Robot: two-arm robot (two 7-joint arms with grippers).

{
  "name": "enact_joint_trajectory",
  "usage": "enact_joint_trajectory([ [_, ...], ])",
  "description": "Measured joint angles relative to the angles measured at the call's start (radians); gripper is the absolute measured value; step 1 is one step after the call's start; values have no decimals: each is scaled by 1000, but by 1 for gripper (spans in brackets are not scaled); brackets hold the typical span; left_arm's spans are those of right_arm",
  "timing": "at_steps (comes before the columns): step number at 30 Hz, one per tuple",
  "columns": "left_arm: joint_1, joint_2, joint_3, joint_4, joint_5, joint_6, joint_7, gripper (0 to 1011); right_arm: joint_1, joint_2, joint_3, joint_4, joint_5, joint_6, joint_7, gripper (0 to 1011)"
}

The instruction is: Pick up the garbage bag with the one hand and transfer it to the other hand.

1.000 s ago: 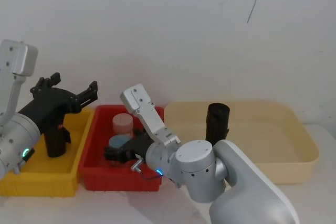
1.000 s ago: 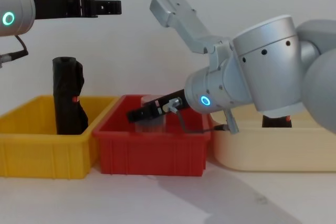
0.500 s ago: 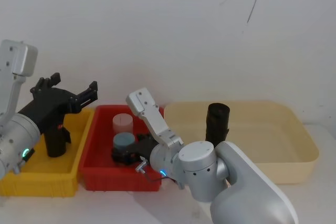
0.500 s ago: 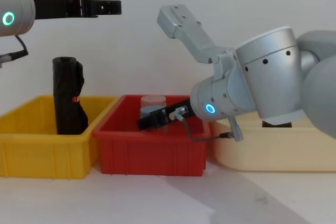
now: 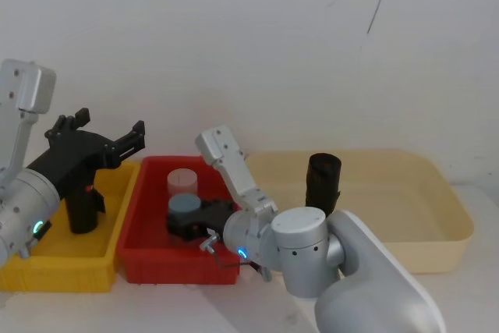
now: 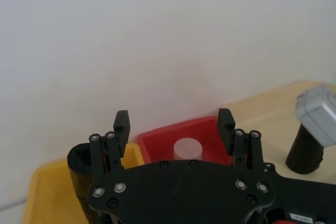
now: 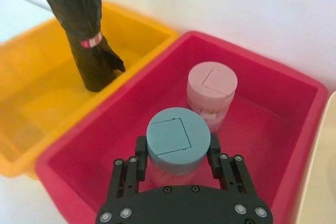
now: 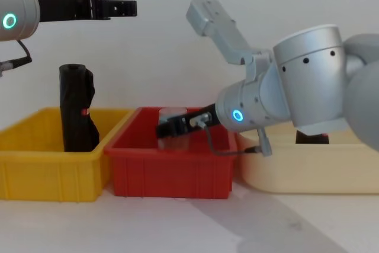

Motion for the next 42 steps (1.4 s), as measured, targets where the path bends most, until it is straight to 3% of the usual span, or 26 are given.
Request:
enact_joint_trajectory([
  [15, 0, 0, 0, 0, 0, 0, 0, 1001, -64, 4, 84, -214, 80, 72, 11, 663],
  [24, 0, 0, 0, 0, 0, 0, 0, 1001, -92, 52, 137, -341, 90, 63, -7, 663],
  [33, 0, 0, 0, 0, 0, 0, 0, 1000, -101, 109, 178, -389, 72, 32, -34, 663],
  [42, 0, 0, 0, 0, 0, 0, 0, 1001, -91, 152, 200, -379, 34, -28, -63, 663],
])
